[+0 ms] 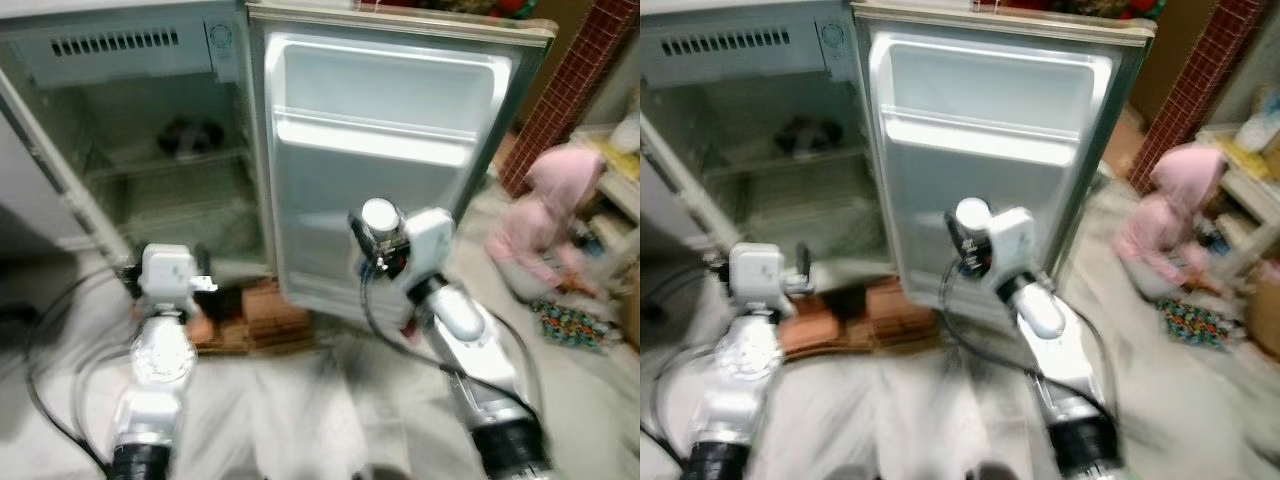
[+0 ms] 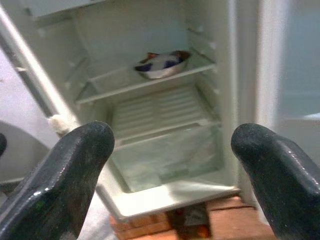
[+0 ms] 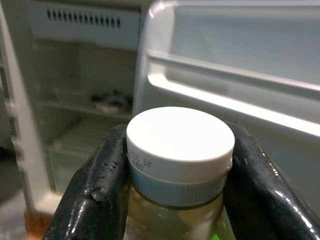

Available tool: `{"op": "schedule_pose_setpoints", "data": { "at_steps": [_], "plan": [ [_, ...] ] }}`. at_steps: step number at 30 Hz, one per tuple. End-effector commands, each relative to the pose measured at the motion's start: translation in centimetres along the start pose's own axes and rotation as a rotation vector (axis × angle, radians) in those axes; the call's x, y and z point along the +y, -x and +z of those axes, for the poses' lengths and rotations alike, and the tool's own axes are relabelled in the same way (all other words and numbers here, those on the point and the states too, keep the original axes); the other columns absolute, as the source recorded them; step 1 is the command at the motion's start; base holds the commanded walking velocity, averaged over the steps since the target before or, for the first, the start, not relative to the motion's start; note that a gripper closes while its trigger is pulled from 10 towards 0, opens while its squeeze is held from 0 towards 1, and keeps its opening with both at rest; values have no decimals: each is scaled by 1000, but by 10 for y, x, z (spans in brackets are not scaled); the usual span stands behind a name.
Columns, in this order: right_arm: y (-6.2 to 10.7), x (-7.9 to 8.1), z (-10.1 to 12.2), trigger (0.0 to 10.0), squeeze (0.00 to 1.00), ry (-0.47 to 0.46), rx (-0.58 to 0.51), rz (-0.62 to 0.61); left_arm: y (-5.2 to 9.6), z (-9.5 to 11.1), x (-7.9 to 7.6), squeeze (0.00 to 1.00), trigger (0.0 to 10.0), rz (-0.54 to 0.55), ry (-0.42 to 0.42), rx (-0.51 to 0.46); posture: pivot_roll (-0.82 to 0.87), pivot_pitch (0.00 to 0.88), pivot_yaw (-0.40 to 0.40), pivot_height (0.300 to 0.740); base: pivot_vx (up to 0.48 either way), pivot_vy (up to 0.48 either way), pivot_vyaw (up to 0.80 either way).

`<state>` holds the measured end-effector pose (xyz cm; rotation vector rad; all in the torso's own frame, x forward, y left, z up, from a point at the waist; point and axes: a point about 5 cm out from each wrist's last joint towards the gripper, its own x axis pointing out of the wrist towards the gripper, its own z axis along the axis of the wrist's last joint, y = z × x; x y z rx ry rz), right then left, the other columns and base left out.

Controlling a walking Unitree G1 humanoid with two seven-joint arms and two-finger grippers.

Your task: Restocking fridge

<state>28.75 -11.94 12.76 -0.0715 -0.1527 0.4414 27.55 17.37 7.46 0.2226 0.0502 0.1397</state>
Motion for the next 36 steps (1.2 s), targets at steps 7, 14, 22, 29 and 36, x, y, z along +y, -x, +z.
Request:
{"op": "schedule_pose_setpoints", "data": {
  "at_steps": [7,14,22,29,36],
  "plan": [
    [-7,4,17,10000,0,-6,-84,25,-1,3,6,0,10000,11,5,-20,91,25,-35,740,133,0,696],
    [-10,1,26,10000,0,-17,-120,22,0,2,6,0,10000,8,3,-13,92,29,-34,740,0,0,0],
    [-25,-30,50,10000,0,2,-202,-149,1,2,6,0,10000,4,3,-12,97,30,-34,740,0,0,0],
    [-36,-63,84,10000,0,85,-308,-349,1,2,6,0,10000,2,3,-13,100,32,-32,740,0,0,0],
    [-41,-99,89,10000,0,188,-300,-536,1,3,5,0,10000,3,4,-17,107,34,-35,740,0,0,0]
  ]
}}
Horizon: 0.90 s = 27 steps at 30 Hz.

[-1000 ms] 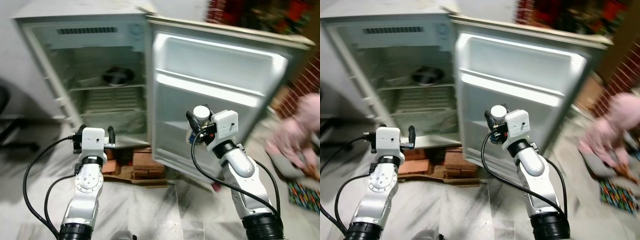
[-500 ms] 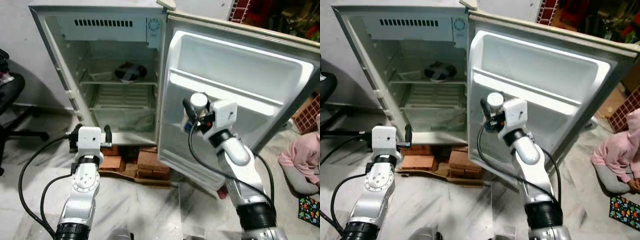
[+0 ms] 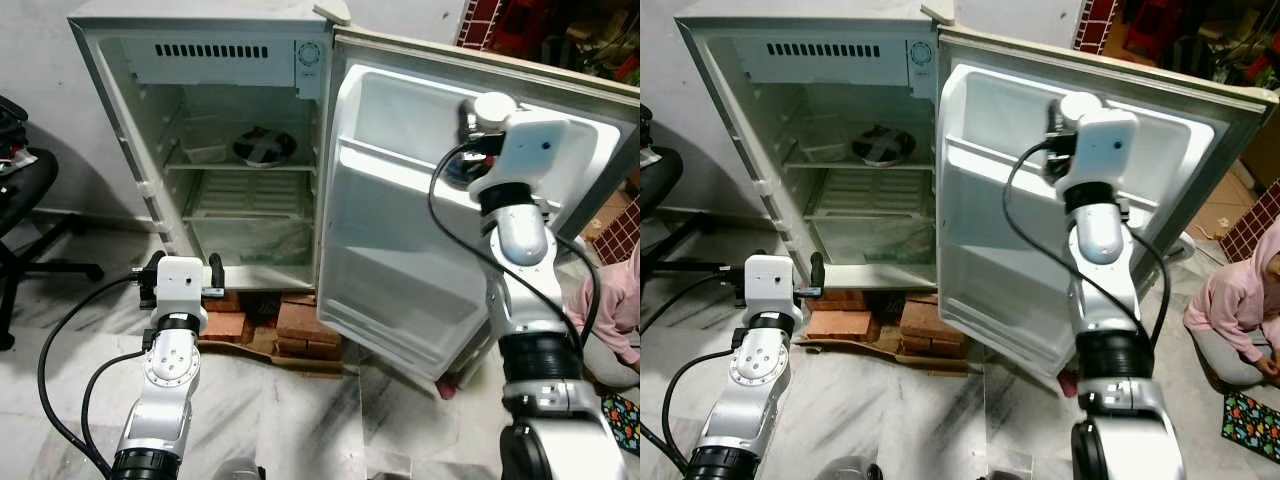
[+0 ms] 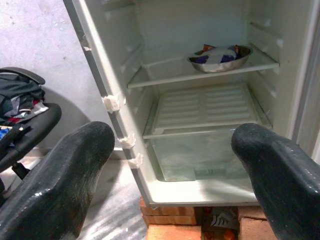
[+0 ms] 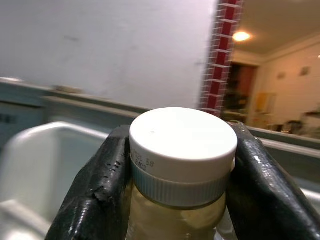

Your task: Restocking fridge

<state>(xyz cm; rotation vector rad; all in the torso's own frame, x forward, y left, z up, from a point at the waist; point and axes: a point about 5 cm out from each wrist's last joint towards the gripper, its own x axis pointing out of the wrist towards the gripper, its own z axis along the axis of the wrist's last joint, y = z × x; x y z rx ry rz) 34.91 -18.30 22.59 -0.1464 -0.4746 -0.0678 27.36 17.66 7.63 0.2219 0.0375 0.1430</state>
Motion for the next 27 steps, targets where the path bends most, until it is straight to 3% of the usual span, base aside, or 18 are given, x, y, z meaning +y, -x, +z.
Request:
{"op": "schedule_pose_setpoints", "data": {
  "at_steps": [1,7,11,14,17,22,27],
  "plan": [
    [-7,-7,3,10000,0,16,-21,-44,0,2,2,0,10000,-1,3,-5,109,35,-36,740,0,0,0],
    [-21,-9,-3,10000,0,146,-25,-85,1,2,2,0,10000,1,0,-3,116,38,-38,740,0,0,0],
    [-21,-9,-9,10000,0,195,-13,-97,1,2,2,0,10000,2,0,-4,120,41,-41,740,0,0,0],
    [-17,-12,-28,10000,0,234,71,-105,2,2,3,0,10000,5,-1,-2,128,46,-45,740,0,0,0],
    [-14,-15,-37,10000,0,244,120,-123,3,2,3,0,10000,7,-1,-2,132,50,-46,740,0,0,0],
    [-6,-37,-59,10000,0,237,253,-208,6,0,5,0,10000,11,-2,6,133,53,-47,740,0,0,0],
    [-4,-45,-65,10000,0,218,309,-217,6,0,5,0,10000,8,-2,9,128,54,-45,740,0,0,0]
  ]
}}
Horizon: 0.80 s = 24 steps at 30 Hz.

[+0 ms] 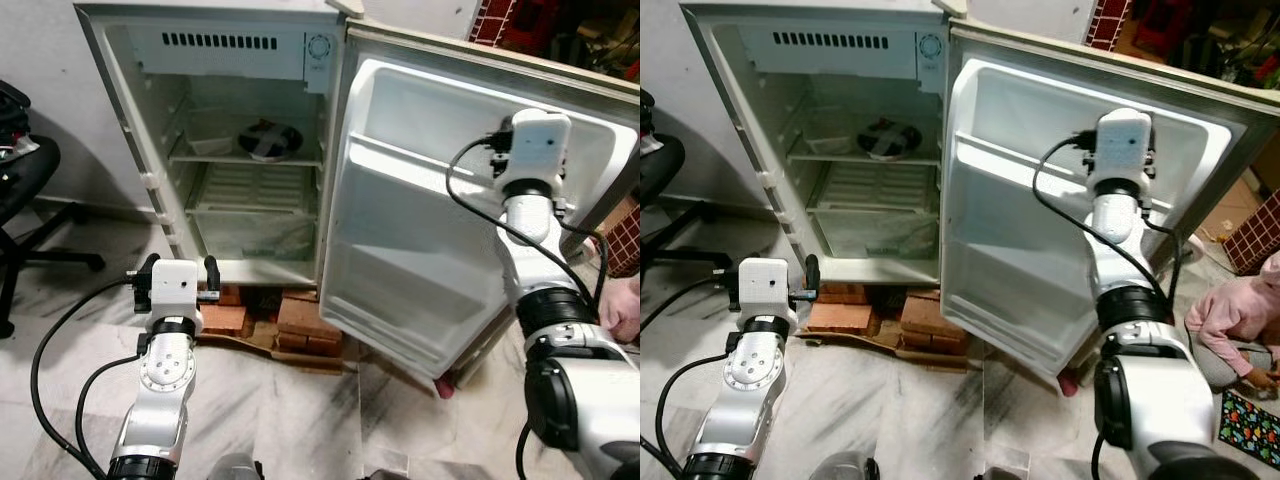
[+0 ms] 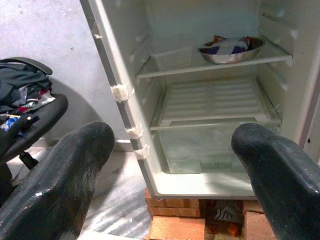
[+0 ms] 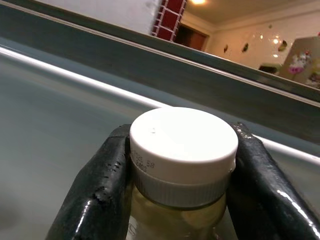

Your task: Restocking fridge

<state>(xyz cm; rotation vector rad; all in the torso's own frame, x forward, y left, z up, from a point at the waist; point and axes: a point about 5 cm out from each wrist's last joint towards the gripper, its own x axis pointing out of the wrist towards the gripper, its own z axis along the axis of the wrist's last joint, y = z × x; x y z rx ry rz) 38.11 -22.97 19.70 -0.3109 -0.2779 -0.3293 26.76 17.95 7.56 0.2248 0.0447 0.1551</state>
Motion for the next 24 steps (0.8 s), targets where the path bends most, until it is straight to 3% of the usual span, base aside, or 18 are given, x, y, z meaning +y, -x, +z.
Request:
{"op": "schedule_pose_setpoints", "data": {
  "at_steps": [1,2,3,14,24],
  "plan": [
    [7,-3,-22,10000,0,1,115,-4,0,1,1,0,10000,-4,1,2,127,54,-45,740,0,0,0],
    [6,-4,-23,10000,906,-5,125,-3,0,1,0,0,10000,-7,2,2,126,55,-44,740,0,0,0],
    [6,-5,-24,10000,1000,-14,132,1,0,2,0,0,10000,-9,2,2,125,55,-44,740,0,0,0],
    [-1,-11,-16,10000,1000,-12,96,-6,-1,1,-1,0,10000,-12,4,12,126,54,-42,740,0,0,0],
    [-11,-22,10,10000,1000,-7,-57,-55,-2,2,-2,0,10000,-16,5,12,119,49,-37,740,0,0,0]
  ]
}}
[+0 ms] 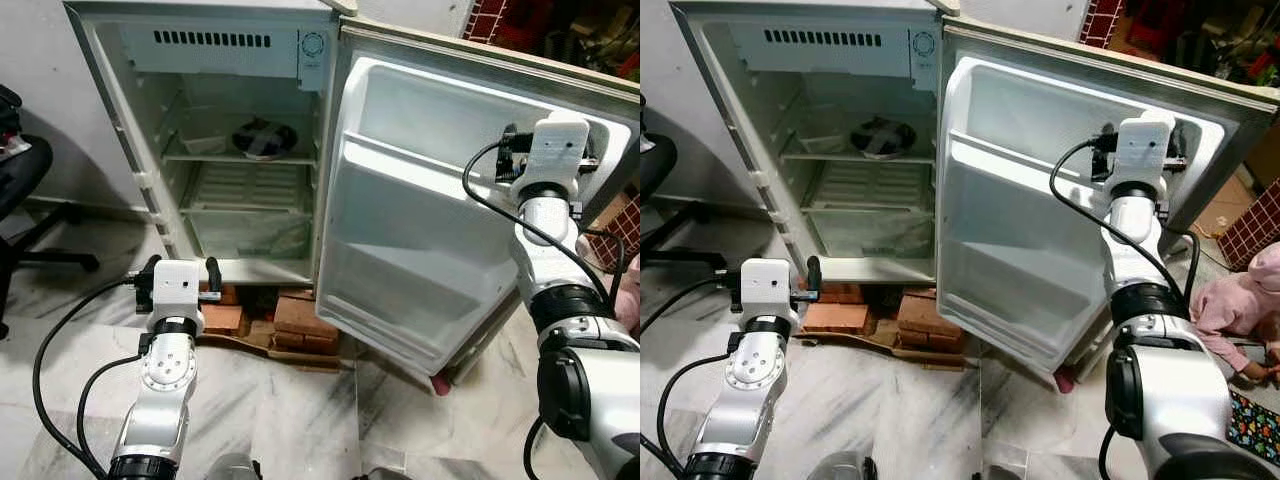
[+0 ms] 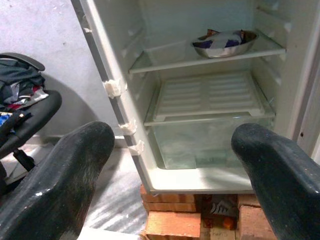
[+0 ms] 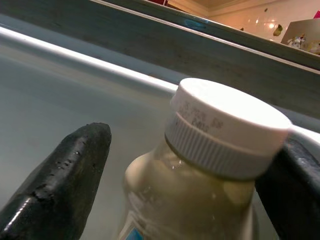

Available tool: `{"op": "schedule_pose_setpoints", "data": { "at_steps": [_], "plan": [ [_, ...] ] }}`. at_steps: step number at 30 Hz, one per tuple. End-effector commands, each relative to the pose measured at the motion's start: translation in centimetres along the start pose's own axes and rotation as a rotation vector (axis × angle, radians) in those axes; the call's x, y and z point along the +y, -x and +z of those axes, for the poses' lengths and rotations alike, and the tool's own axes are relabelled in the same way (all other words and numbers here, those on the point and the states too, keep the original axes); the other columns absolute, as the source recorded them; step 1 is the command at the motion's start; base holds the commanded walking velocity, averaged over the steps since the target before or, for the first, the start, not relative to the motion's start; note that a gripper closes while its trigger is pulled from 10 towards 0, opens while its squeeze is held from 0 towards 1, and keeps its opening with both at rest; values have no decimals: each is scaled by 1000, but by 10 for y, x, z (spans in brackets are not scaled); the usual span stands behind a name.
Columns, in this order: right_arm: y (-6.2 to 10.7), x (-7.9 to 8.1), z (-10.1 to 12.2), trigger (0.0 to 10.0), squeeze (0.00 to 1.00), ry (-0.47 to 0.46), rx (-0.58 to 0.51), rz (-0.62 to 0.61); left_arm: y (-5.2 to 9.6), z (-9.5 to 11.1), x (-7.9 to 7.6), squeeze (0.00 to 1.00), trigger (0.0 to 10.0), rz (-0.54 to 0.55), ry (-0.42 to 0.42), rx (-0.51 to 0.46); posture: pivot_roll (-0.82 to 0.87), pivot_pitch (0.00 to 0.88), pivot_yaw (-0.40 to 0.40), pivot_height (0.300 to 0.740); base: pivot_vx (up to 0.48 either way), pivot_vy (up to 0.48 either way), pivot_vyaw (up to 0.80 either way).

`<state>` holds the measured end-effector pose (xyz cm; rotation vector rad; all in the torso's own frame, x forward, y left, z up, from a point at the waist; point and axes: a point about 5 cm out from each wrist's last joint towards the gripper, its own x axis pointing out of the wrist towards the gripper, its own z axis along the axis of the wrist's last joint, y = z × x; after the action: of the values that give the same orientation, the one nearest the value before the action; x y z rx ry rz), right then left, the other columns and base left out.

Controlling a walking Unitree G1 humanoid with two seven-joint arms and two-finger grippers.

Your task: Restocking fridge

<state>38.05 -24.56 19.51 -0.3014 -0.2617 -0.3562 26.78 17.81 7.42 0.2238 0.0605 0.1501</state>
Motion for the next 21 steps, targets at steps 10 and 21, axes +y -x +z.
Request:
{"op": "schedule_pose_setpoints", "data": {
  "at_steps": [10,21],
  "plan": [
    [-8,-18,42,10000,1000,34,-217,-48,-2,4,-2,0,10000,-15,8,-11,117,50,-39,740,0,0,0],
    [12,-25,37,10000,1000,54,-253,-22,-3,3,-3,0,10000,-11,19,-3,105,47,-34,740,0,0,0]
  ]
}}
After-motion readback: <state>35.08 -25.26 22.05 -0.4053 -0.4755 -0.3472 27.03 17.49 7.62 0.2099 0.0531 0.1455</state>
